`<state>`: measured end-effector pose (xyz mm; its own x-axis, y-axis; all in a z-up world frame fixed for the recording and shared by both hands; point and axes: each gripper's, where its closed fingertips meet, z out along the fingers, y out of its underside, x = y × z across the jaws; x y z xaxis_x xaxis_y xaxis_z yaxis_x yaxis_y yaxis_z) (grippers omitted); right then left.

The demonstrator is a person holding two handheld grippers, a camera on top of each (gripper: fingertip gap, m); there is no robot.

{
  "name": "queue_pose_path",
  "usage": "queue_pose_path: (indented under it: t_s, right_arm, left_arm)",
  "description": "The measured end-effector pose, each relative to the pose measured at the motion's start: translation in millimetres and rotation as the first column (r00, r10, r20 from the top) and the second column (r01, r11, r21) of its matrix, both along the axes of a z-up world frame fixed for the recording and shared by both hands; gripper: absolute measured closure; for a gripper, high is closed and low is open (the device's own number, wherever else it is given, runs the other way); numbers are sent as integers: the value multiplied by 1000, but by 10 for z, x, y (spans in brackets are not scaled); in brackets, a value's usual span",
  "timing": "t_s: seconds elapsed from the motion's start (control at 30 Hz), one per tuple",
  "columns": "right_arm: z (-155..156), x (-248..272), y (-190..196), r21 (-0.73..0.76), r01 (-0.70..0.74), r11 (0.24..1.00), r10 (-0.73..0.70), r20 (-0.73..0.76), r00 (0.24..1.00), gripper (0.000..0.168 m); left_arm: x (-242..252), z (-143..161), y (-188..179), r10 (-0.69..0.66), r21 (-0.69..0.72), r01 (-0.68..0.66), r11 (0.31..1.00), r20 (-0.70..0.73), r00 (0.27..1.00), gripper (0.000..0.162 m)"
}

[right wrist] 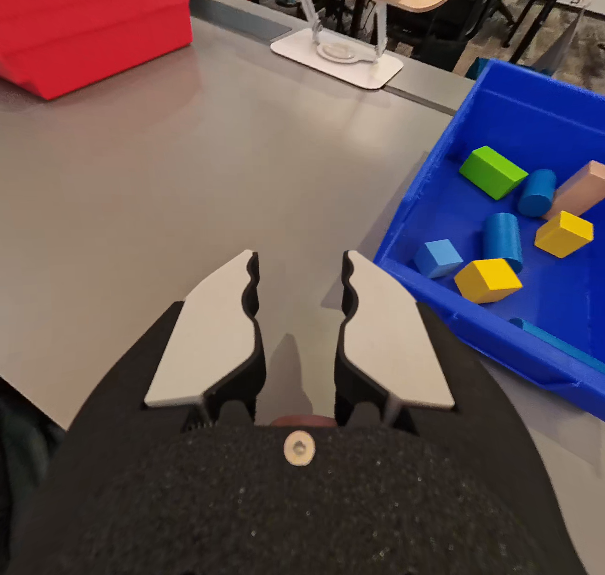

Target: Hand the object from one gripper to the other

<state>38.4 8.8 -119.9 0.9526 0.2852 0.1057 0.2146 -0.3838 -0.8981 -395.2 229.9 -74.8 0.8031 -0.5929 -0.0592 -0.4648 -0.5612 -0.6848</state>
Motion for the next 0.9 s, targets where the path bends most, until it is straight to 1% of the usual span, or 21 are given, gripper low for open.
queue_pose_path:
  t_s: [0.1, 0.17, 0.23, 0.33, 0.5, 0.6, 0.67, 0.73, 0.83, 0.9]
  right_arm:
    - [-20, -61, 6, -9, -27, 1000, 27, -12, 1000, 121]
    - [-16, -71, 3, -9, -36, 999, 36, -16, 999, 121]
    - [-24, -45, -2, -9, -31, 999, 31, -12, 999, 121]
    - [-52, 10, -18, -20, -17, 1000, 16, -29, 999, 122]
    - [-128, 88, -46, -44, 4, 999, -7, -55, 998, 122]
    - [-164, 92, -60, -53, 3, 999, -6, -56, 998, 122]
    - [-174, 86, -60, -53, 3, 999, -6, -53, 999, 123]
    - [-186, 73, -51, -58, -1, 998, -2, -61, 998, 124]
    - [-193, 47, -36, -59, -9, 998, 5, -79, 997, 124]
    - [-181, 36, -26, -51, -14, 999, 10, -81, 997, 124]
  left_arm:
    - [-58, -219, 560, 34, -64, -40, 997, -102, 994, 79]
    - [-27, -381, 861, 54, -114, -67, 991, -108, 993, 79]
    - [43, -530, 1074, 69, -156, -83, 984, -94, 993, 78]
    - [33, -755, 1276, 101, -158, -129, 979, -172, 980, 78]
    - [-99, -1116, 1400, 143, -185, -208, 961, -314, 939, 80]
    - [-54, -1137, 1428, 142, -211, -192, 958, -231, 963, 91]
    - [-58, -1130, 1411, 130, -231, -180, 956, -215, 968, 91]
    - [-25, -1087, 1360, 134, -267, -173, 948, -156, 979, 91]
    - [127, -850, 1234, 139, -313, -119, 942, 41, 989, 91]
    - [268, -573, 1110, 146, -343, -59, 937, 233, 962, 91]
